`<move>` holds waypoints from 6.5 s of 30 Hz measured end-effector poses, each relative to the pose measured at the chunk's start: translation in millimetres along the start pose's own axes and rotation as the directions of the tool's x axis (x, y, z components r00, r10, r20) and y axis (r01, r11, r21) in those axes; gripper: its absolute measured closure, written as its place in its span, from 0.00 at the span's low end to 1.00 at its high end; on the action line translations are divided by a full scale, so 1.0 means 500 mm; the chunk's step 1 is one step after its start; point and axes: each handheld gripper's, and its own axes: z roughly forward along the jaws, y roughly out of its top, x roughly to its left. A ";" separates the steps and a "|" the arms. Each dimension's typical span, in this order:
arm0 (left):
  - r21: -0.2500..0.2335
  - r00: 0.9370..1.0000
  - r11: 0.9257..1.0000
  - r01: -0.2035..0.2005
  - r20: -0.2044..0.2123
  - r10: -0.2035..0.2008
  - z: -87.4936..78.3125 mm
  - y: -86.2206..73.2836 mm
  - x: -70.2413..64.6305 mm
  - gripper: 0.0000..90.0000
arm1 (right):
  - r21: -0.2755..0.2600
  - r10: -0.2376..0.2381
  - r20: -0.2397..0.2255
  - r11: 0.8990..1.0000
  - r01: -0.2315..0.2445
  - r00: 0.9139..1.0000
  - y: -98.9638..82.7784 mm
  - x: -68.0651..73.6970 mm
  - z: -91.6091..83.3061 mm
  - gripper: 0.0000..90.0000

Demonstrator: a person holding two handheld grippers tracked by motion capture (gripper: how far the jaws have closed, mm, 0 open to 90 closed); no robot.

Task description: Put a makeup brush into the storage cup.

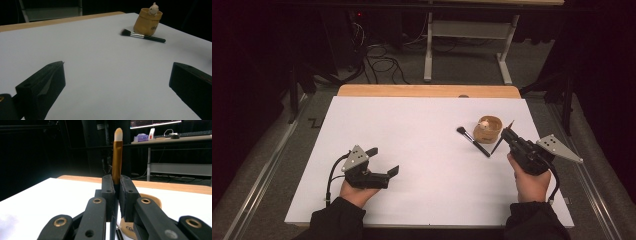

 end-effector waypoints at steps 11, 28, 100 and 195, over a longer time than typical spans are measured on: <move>0.004 1.000 1.000 -0.002 -0.001 0.002 0.000 0.000 0.000 0.01 | -0.002 -0.012 0.016 1.000 0.012 1.000 0.000 -0.004 0.002 0.94; -0.003 1.000 1.000 0.000 0.001 0.000 -0.004 0.001 0.000 0.01 | 0.017 -0.051 0.066 0.999 0.050 0.996 0.035 -0.004 0.033 0.94; -0.020 1.000 1.000 0.014 0.005 -0.014 -0.012 0.004 0.008 0.01 | 0.166 -0.125 0.159 0.981 0.098 0.979 0.067 -0.022 0.245 0.94; -0.012 1.000 1.000 0.012 -0.008 -0.012 -0.014 -0.001 0.010 0.01 | 0.133 -0.139 -0.022 0.981 0.140 0.990 -0.071 0.066 -0.040 0.00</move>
